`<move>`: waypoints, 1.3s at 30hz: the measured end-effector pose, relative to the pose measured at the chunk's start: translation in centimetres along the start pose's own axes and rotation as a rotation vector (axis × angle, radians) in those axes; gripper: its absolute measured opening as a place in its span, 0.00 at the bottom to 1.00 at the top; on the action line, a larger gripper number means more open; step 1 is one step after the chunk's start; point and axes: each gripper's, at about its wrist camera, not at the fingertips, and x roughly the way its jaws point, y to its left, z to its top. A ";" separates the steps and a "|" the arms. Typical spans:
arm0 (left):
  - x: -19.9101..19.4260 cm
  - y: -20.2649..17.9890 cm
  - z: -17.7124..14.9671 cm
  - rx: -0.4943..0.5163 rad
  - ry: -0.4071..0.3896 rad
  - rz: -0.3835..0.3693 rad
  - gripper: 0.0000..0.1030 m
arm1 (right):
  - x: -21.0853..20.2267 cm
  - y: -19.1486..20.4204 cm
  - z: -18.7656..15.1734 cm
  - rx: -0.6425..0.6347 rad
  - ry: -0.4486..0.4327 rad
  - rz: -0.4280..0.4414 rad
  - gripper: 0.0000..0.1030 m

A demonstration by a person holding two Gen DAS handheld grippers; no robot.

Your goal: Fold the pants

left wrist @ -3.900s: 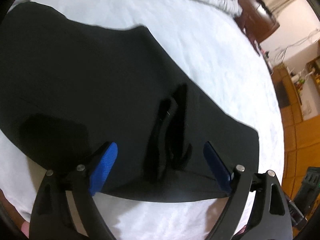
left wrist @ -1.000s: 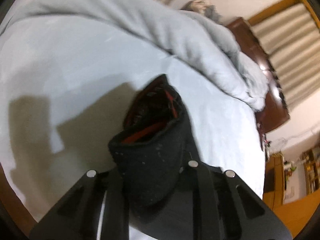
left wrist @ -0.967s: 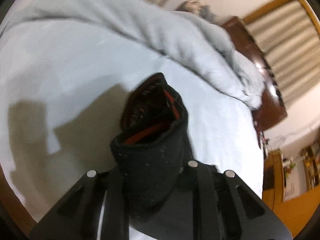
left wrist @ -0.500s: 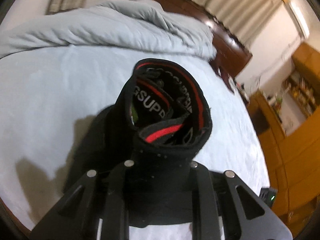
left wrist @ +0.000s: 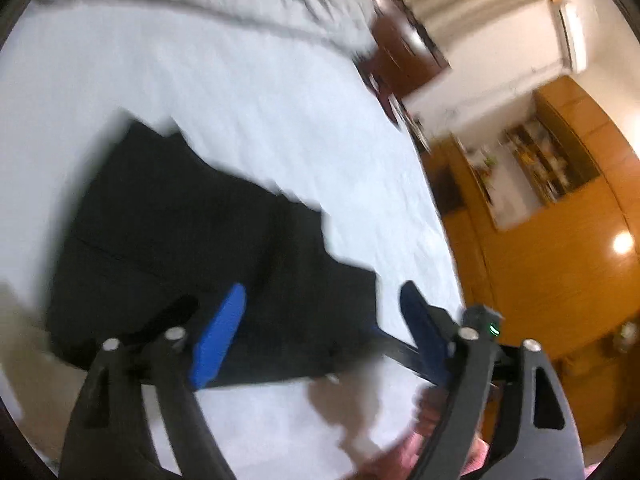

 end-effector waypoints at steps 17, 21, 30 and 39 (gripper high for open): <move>0.4 9.2 0.2 -0.024 0.031 0.417 0.85 | 8.8 10.3 2.4 -0.157 0.238 0.134 0.15; 0.6 9.8 0.4 -0.011 0.038 0.423 0.87 | 7.4 10.5 2.1 -0.170 0.228 0.214 0.04; 1.8 9.0 0.6 0.029 0.072 0.491 0.89 | 8.6 6.6 0.2 -0.086 0.345 0.134 0.03; 1.0 8.6 0.9 0.035 0.059 0.467 0.89 | 5.2 7.8 1.5 -0.165 0.221 0.050 0.72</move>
